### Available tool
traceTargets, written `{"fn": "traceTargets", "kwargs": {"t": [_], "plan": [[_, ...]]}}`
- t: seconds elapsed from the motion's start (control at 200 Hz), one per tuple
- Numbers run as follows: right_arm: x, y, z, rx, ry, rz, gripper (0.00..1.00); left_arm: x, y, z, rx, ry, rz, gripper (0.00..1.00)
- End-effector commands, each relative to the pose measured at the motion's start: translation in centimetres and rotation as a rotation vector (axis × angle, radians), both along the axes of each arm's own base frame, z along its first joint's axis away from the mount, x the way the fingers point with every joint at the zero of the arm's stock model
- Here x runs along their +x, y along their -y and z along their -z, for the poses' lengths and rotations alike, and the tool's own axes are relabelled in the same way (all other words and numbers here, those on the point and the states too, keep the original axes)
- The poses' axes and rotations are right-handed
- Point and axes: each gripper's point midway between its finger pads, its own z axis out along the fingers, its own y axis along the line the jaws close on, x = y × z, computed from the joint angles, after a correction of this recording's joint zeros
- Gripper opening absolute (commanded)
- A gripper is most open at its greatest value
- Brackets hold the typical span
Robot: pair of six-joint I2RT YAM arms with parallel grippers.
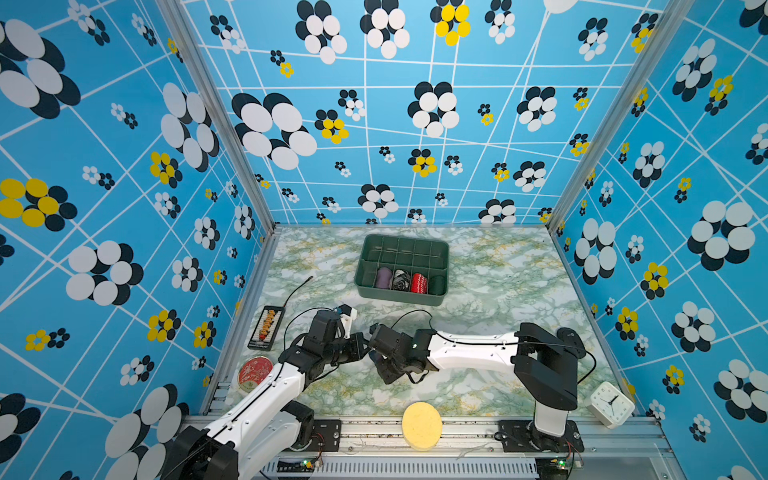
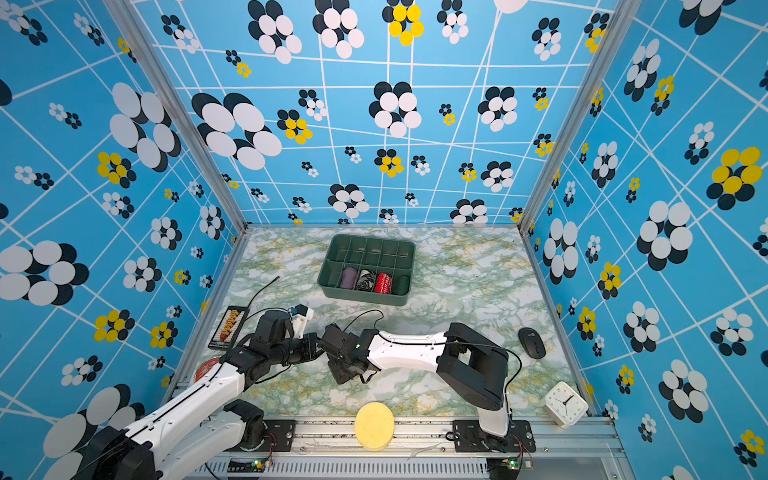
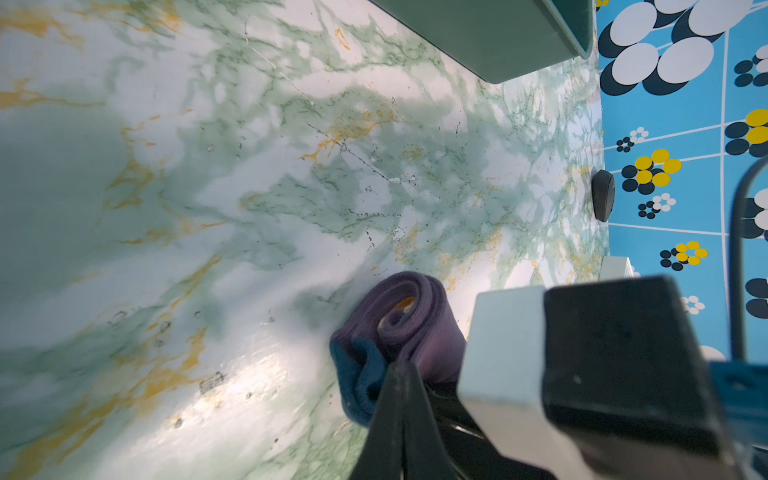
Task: Roll the socks
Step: 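Regrasp the teal toe with the right gripper beside the left gripper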
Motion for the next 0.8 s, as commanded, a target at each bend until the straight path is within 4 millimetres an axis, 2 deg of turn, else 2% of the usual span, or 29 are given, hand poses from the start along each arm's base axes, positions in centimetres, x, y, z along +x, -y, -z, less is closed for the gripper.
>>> {"fn": "traceTargets", "kwargs": {"t": [0.0, 0.26, 0.46, 0.795], "plan": [[-0.5, 1.8, 2.3, -0.059, -0.068, 0.030, 0.13, 0.3, 1.0, -0.9, -0.028, 0.009, 0.018, 0.04], [0.0, 2.6, 3.0, -0.031, -0.110, 0.084, 0.13, -0.1, 2.7, -1.2, -0.025, 0.007, 0.072, 0.03], [0.1, 3.2, 3.8, 0.002, -0.156, 0.122, 0.12, -0.5, 3.1, -1.6, -0.022, 0.012, 0.087, 0.02], [0.3, 3.5, 3.8, 0.041, -0.173, 0.150, 0.14, -1.3, 3.9, 0.7, 0.003, -0.055, 0.127, 0.01]]}}
